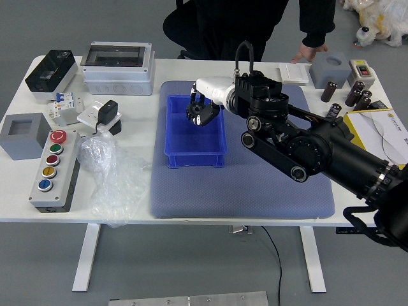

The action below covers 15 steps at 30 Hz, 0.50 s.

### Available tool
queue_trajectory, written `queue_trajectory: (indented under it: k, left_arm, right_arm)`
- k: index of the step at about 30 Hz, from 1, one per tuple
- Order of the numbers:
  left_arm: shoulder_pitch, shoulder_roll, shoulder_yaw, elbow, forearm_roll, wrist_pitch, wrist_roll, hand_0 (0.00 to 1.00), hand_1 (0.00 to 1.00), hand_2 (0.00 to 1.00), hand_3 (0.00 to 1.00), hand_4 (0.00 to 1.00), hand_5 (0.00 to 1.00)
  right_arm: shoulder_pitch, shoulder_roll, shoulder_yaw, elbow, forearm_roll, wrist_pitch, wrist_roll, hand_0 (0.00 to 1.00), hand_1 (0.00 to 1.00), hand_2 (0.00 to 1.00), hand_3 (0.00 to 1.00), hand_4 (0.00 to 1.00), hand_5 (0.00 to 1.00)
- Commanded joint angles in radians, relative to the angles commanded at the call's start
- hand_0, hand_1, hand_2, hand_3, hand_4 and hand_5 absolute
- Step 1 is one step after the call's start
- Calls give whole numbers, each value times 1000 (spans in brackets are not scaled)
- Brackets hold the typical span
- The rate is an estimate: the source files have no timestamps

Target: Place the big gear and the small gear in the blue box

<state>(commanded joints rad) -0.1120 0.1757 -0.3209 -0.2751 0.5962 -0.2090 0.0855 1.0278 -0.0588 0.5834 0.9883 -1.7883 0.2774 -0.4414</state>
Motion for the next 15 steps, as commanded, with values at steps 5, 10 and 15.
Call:
queue_trajectory:
  k: [5,10,15]
  left_arm:
    - [-1,1,-2,0,2,0,0,865,836,833,785,605,371]
    - [-1,0,-4,0,2,0,0,865,836,833,784,604,371]
    - [-1,-1,-7,0,2,0,0,865,836,833,784,604,371]
  right_arm:
    - [-2,-3,5,-2,7,10,-2,315,418,489,621,746,329]
    - [-2,-3,9,-5,12,18,-4,350,449,544,655,803,359]
    - [-2,-3,11,-9,16,25,-5,385,480,590,758,855,399]
